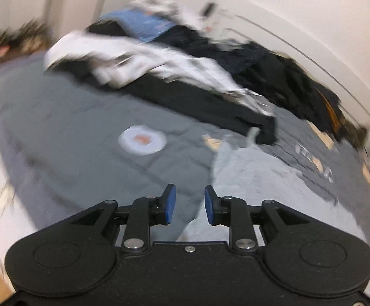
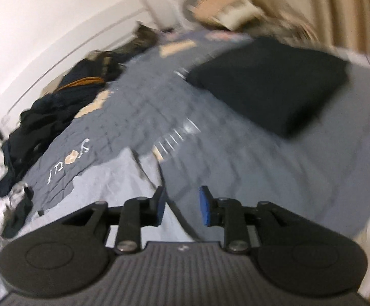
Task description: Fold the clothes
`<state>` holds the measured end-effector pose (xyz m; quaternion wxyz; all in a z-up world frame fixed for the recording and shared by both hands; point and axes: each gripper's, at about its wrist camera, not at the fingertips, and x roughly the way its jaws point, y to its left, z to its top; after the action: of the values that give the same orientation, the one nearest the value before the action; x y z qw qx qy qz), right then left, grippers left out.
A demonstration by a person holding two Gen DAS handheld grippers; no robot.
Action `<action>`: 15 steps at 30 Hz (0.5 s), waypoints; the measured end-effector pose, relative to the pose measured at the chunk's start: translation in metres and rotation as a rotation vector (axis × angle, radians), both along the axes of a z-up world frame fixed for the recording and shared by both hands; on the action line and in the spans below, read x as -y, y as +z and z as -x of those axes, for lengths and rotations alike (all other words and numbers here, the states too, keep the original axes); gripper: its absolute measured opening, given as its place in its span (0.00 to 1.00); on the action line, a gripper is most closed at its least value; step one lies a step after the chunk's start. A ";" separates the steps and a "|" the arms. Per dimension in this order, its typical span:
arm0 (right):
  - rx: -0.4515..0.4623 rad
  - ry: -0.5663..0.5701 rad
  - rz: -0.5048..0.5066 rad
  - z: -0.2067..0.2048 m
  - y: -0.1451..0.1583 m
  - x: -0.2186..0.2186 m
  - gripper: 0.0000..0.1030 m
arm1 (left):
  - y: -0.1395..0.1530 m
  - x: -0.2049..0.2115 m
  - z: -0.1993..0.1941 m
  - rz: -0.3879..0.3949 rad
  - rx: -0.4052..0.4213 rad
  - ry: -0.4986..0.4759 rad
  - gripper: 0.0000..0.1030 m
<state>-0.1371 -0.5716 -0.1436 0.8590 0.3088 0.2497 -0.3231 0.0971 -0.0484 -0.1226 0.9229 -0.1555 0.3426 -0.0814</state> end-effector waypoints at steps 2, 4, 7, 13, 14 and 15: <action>0.011 0.071 0.057 -0.021 0.006 0.002 0.37 | 0.003 0.011 -0.007 0.024 0.045 -0.077 0.27; 0.041 0.122 0.083 -0.039 0.003 0.004 0.38 | 0.002 0.024 -0.018 0.004 0.074 -0.136 0.27; 0.049 0.209 0.091 -0.069 -0.005 0.011 0.38 | -0.003 0.042 -0.041 -0.082 0.116 -0.200 0.27; 0.028 0.275 0.120 -0.118 -0.014 0.023 0.38 | -0.023 0.054 -0.088 -0.101 0.111 -0.252 0.26; 0.027 0.282 0.125 -0.126 -0.015 0.025 0.38 | -0.027 0.057 -0.093 -0.109 0.110 -0.268 0.26; 0.026 0.289 0.130 -0.133 -0.016 0.027 0.38 | -0.031 0.060 -0.098 -0.117 0.106 -0.289 0.26</action>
<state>-0.0042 -0.5983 -0.1591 0.9178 0.2174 0.2591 -0.2078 0.1947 -0.1086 -0.1535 0.9259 -0.0461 0.3162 -0.2014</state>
